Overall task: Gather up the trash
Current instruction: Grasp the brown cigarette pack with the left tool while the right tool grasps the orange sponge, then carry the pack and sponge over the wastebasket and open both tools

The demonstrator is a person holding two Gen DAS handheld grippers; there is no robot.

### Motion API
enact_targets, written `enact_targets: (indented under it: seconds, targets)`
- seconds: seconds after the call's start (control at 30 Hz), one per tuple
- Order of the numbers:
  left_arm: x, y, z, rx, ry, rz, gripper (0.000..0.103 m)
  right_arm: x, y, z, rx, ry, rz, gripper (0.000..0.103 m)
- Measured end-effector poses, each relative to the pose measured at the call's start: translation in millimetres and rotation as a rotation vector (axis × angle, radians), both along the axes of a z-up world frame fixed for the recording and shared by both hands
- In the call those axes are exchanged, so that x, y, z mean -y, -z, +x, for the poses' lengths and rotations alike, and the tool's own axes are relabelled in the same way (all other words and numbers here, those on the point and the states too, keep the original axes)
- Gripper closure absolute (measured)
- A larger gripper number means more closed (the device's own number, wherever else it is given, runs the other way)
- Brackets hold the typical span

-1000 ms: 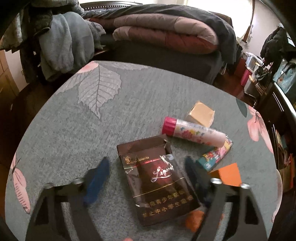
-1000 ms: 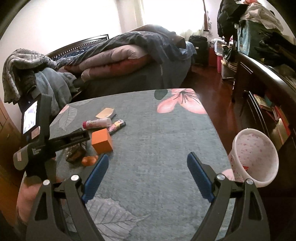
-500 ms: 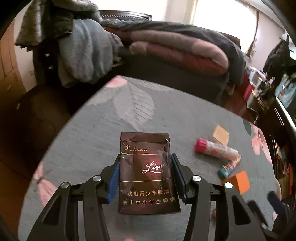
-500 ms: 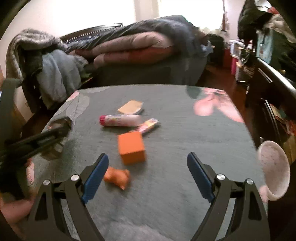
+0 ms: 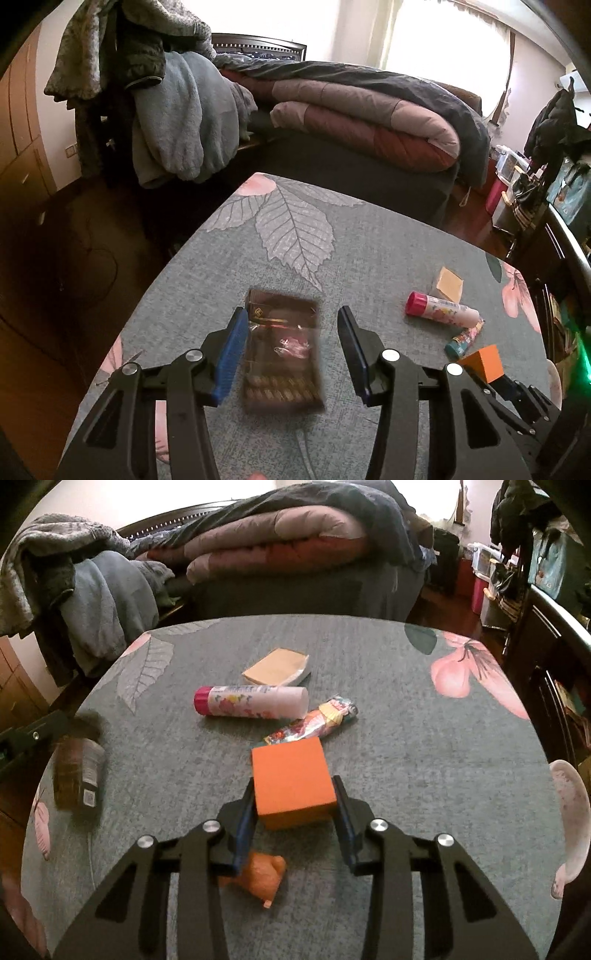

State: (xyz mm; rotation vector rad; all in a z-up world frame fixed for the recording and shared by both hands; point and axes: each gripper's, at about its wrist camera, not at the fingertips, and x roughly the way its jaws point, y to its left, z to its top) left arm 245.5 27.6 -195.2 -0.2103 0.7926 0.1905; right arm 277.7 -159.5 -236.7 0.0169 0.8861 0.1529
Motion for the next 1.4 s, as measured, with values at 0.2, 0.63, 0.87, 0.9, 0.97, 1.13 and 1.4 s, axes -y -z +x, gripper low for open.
enact_targets:
  seconds: [0.2,0.63,0.87,0.9,0.97,1.13,1.4]
  targets:
    - [-2,5,0,-0.02,0.019,-0.033,0.067,9,-12,-10,0.029,0.01,0.019,0.065]
    - [-16,26,-7,-0.051,-0.032,-0.053,0.004,18,-28,-35,0.068,-0.003,0.054,0.065]
    - [-35,43,2,-0.111,-0.052,-0.114,0.004,18,-33,-40,0.083,-0.006,0.073,0.065]
    - [-31,45,7,-0.117,-0.043,-0.101,0.004,17,-32,-40,0.082,-0.007,0.075,0.065]
    - [-21,49,15,-0.126,-0.027,-0.06,0.005,16,-31,-40,0.078,-0.009,0.079,0.065]
    - [-5,52,23,-0.139,-0.037,0.036,0.05,16,-31,-42,0.077,-0.009,0.076,0.065]
    - [-15,39,9,-0.109,-0.036,-0.024,0.05,22,-33,-50,0.082,0.001,0.095,0.065]
